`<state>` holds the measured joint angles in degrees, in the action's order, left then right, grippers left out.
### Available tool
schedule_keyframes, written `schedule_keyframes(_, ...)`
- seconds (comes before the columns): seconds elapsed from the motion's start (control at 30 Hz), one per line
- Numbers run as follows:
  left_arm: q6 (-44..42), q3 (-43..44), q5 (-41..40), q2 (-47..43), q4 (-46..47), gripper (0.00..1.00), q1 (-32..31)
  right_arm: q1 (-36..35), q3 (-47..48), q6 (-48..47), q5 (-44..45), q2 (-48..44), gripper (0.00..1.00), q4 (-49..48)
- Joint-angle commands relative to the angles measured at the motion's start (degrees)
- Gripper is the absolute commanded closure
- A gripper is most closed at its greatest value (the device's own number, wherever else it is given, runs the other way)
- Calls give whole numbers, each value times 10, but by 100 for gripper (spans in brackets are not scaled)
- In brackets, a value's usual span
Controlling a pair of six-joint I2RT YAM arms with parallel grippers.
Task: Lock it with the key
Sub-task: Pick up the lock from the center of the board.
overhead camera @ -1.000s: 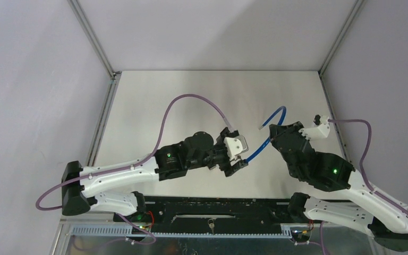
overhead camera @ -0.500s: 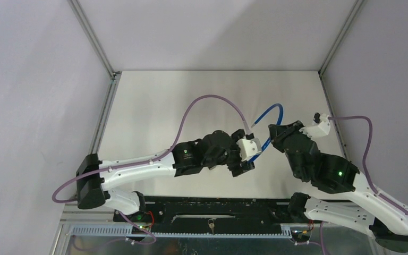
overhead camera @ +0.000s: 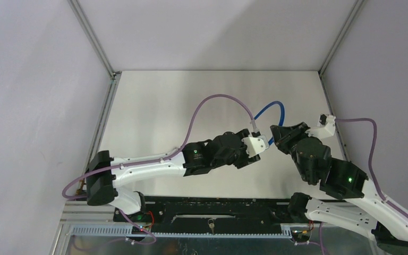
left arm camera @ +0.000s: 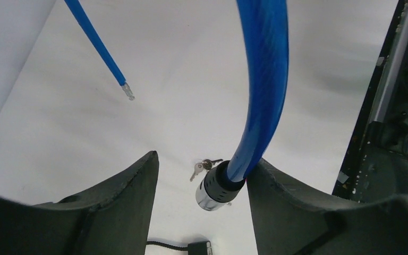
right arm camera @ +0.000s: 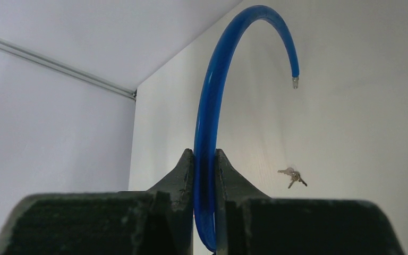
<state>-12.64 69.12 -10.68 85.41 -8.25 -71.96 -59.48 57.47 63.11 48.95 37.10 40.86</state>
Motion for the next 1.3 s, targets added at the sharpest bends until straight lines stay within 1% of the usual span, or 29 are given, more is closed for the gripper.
schedule_keyframes(0.0,-28,48,-55,-1,18,37,-9,2,0,4,-16,4,100,-39)
schedule_keyframes(0.13,-57,65,-92,-3,9,39,-34,9,-3,27,-27,15,100,-22)
schedule_keyframes(0.27,-92,67,-135,-4,11,42,-58,22,-14,32,-54,12,100,-27)
schedule_keyframes(0.33,-96,64,-144,-5,14,46,-63,31,-19,35,-67,9,100,-27)
schedule_keyframes(0.4,-95,59,-142,-7,15,54,-63,39,-22,36,-79,8,100,-27)
schedule_keyframes(0.47,-93,52,-141,-9,17,65,-63,46,-23,38,-88,7,100,-26)
schedule_keyframes(0.57,-89,47,-141,-14,17,76,-63,53,-25,39,-94,5,100,-25)
schedule_keyframes(0.67,-86,44,-141,-17,16,95,-63,58,-27,36,-97,4,99,-24)
schedule_keyframes(0.7,-86,43,-141,-19,16,99,-63,59,-27,32,-96,2,96,-25)
schedule_keyframes(0.73,-84,39,-141,-21,16,100,-63,61,-28,22,-99,0,92,-28)
schedule_keyframes(0.93,-53,11,-166,-52,14,100,-63,86,-34,-88,-113,-40,59,-64)
schedule_keyframes(1.0,-41,0,-170,-76,14,100,-60,95,-40,-123,-111,-65,51,-77)
schedule_keyframes(1.07,-27,-13,-168,-101,20,100,-56,103,-52,-165,-111,-94,46,-96)
schedule_keyframes(1.13,-12,-26,-157,-131,27,100,-47,109,-68,-207,-112,-124,44,-119)
schedule_keyframes(1.2,0,-36,-125,-159,28,100,-32,112,-89,-267,-123,-151,44,-148)
schedule_keyframes(1.27,8,-42,-84,-185,26,100,-16,114,-112,-308,-131,-176,44,-178)
